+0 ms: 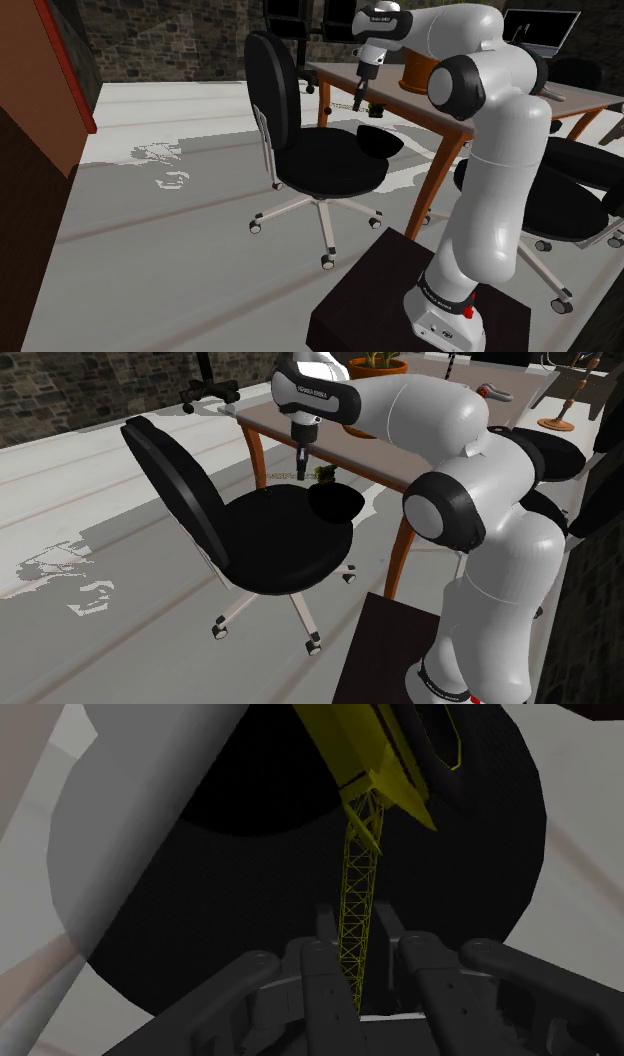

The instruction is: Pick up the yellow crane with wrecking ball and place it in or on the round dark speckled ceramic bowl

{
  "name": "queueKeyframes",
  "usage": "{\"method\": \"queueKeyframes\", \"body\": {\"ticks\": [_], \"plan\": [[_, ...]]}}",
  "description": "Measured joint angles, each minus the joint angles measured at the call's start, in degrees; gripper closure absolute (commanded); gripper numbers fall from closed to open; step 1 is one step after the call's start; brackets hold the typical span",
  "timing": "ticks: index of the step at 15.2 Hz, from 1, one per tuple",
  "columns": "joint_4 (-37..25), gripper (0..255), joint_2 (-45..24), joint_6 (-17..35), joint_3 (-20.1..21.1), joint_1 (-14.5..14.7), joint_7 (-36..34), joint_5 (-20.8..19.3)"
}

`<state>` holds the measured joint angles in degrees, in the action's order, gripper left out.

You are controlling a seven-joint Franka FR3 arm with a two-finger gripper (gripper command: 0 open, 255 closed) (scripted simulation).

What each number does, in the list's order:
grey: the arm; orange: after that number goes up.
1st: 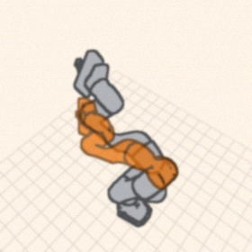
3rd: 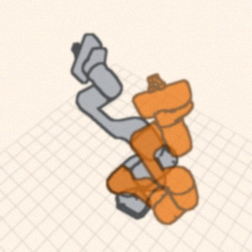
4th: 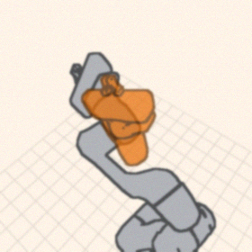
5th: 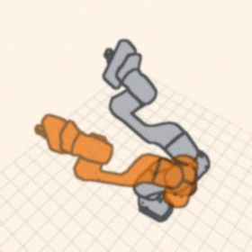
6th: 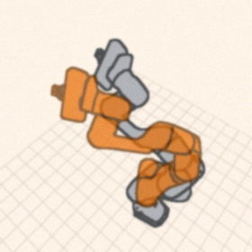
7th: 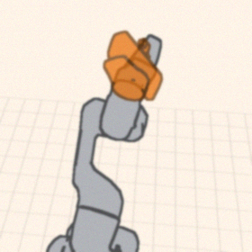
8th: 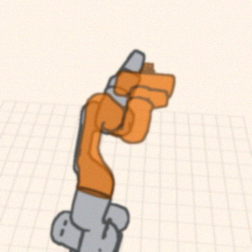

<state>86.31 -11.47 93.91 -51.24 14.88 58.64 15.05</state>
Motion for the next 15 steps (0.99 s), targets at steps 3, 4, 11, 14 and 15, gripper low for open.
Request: {"method": "queueKeyframes", "body": {"ticks": [3, 4, 11, 14, 15], "plan": [[3.8, 255, 3.6, 1.0, -1.6, 0.3, 2.1, 3.6], [3.8, 255, 4.4, 0.6, -2.4, 0.5, 2.4, 5.3], [-4.6, 0, -1.0, -6.3, -3.9, -1.0, 2.6, 9.2], [-9.7, 0, -4.8, -9.5, -3.4, -2.1, 1.4, 9.3], [-9.2, 0, -4.8, -9.0, -3.4, -1.7, 1.2, 9.0]]}}
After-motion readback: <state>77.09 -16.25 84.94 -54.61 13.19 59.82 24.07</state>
